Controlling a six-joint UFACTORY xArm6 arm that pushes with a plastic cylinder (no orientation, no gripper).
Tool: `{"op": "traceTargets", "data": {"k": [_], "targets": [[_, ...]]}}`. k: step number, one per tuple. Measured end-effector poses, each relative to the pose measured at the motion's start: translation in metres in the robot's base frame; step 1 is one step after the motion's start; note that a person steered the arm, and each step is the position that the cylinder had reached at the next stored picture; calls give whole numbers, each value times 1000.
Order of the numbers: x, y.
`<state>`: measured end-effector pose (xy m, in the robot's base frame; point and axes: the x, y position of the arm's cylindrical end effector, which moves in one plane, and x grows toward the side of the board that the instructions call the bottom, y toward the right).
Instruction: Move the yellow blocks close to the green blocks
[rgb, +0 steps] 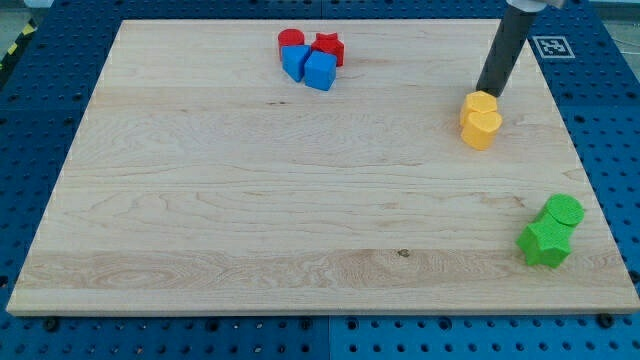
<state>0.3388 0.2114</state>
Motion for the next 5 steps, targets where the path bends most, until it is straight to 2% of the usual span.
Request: {"op": "traceTargets", "data": {"k": [2, 5], "targets": [[-2, -33], [25, -20]]}}
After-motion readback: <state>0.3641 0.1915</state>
